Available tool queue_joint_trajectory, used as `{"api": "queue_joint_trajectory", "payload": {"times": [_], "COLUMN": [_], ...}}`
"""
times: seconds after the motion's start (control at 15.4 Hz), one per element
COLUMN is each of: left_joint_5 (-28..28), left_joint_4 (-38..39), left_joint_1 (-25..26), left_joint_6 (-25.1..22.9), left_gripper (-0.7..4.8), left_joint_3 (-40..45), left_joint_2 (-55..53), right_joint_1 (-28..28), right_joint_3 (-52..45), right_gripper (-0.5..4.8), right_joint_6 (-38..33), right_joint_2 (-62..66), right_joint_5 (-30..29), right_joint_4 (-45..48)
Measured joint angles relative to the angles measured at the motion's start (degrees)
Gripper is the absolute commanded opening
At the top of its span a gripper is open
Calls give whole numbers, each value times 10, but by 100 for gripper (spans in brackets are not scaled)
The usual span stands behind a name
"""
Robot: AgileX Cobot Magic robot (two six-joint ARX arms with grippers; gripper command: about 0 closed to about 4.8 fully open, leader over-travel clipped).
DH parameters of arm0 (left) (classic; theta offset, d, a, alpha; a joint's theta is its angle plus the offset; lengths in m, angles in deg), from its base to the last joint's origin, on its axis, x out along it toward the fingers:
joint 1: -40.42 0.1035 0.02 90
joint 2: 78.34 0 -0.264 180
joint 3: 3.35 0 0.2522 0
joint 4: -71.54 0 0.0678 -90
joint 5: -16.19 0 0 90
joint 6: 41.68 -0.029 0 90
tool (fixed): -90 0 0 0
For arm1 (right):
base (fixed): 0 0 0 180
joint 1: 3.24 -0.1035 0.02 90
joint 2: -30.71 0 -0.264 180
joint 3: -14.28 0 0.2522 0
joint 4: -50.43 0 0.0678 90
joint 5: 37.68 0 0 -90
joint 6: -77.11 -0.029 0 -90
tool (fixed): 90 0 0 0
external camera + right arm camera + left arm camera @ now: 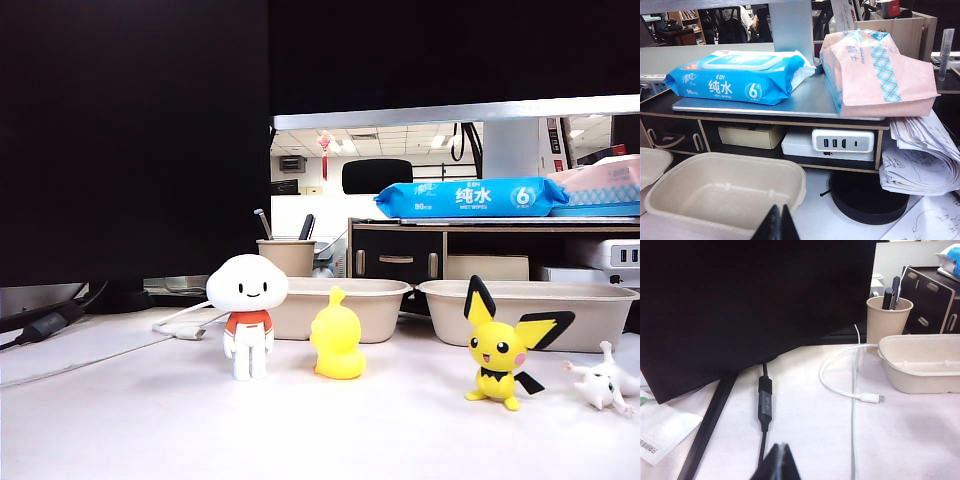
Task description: Put the dolls with similar colors into the same paper box, while dolls with different colors go into separate paper boxes.
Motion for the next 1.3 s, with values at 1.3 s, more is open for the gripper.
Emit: {"api": "queue_joint_trajectory", "payload": {"times": [1.3], "left_joint_5": [-1], "left_joint_4": [3], "left_joint_1": [-149], "left_joint_6": [0], "left_gripper": [-5], "left_joint_3": [0], "left_joint_2": [-142], "right_joint_1": [-1], "right_joint_3": [21], "right_gripper": [-1], "right_joint_6": [-164], "right_joint_2": [0], "right_joint_5": [-212], "right_joint_4": [36]}}
